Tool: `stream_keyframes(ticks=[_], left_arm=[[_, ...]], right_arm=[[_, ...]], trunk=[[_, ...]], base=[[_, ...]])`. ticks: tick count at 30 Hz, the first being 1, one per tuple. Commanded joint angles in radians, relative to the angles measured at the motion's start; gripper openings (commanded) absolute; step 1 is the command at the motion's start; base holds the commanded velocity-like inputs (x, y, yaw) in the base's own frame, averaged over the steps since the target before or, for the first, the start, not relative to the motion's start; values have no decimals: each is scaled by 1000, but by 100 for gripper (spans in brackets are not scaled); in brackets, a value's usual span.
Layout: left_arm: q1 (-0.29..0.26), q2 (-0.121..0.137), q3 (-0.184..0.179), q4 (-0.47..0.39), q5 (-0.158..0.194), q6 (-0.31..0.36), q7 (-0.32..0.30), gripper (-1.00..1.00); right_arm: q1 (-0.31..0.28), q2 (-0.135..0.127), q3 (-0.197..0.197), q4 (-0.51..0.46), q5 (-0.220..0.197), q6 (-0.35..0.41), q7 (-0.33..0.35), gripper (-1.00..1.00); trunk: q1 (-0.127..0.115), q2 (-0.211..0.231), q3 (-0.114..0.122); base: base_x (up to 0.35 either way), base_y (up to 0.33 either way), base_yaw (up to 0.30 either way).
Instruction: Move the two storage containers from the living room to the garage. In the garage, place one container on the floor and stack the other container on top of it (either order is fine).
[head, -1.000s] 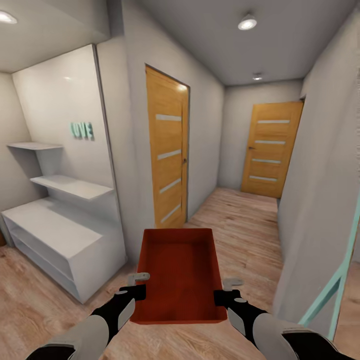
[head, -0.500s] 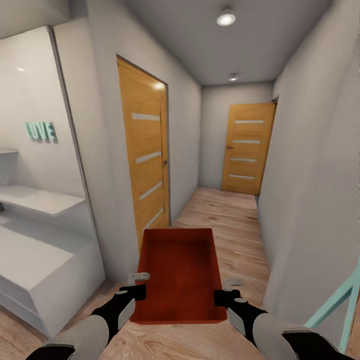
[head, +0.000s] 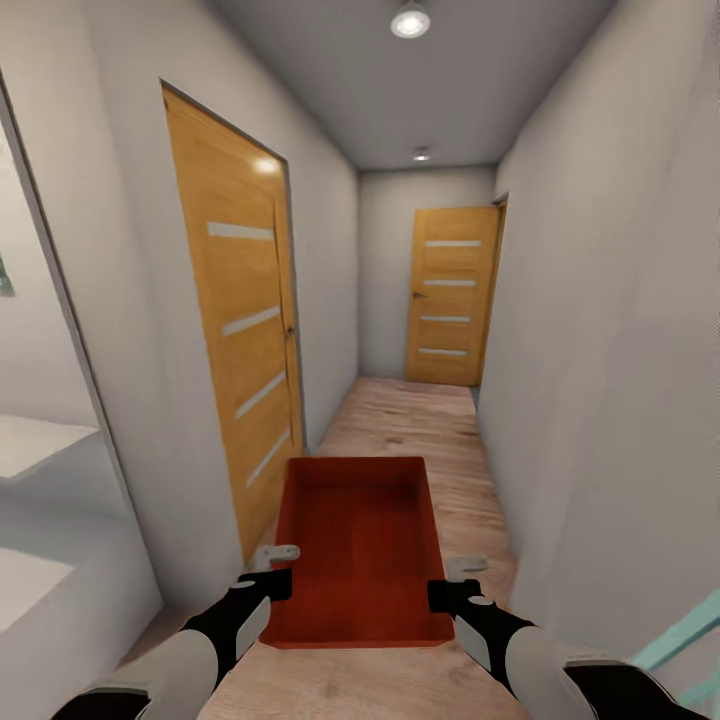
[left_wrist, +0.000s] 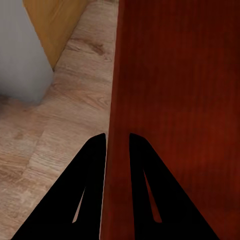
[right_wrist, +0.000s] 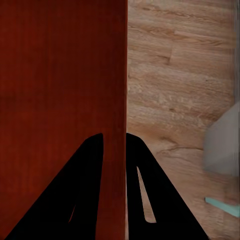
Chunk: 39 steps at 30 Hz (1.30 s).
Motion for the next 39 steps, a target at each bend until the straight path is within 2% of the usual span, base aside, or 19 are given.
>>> stream_keyframes(ticks=[1, 10, 30, 39], left_arm=[[-1, 12, 50, -5, -10, 7, 11, -100], [0, 12, 50, -5, -10, 7, 11, -100], [-1, 12, 49, -5, -12, 7, 11, -100], [0, 12, 49, -5, -12, 5, 10, -100]], right_arm=[[0, -5, -7, 3, -8, -5, -7, -100], [0, -5, -7, 3, -7, -5, -7, -100], [0, -5, -7, 3, -8, -5, -6, -100], [0, -5, -7, 3, -8, -5, -7, -100]], trunk=[[1, -1, 0], [1, -1, 0], [1, -1, 0], [1, -1, 0]], base=[[323, 160, -286], [323, 161, -280], [323, 152, -21], [323, 109, -204]])
